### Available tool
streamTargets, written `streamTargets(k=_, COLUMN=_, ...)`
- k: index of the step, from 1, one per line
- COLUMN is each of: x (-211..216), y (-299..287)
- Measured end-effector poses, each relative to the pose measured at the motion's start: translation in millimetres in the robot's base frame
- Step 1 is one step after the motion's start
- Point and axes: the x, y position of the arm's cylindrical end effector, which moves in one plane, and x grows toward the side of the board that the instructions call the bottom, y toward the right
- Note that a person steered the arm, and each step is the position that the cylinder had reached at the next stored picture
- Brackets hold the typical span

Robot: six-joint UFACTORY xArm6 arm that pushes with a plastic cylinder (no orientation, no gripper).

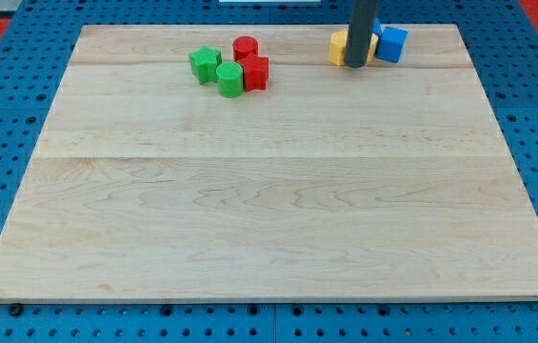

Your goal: Move the yellow blocks below the blue triangle

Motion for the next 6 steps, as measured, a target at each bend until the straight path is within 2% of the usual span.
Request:
streamTargets(k=1, x=22.5, y=-42.4)
streamTargets(k=3, x=-39.5, y=-50.7)
streamTargets(k=5, x=-39.7, y=3.7)
streamTargets(k=6, x=-39.3, y=3.1)
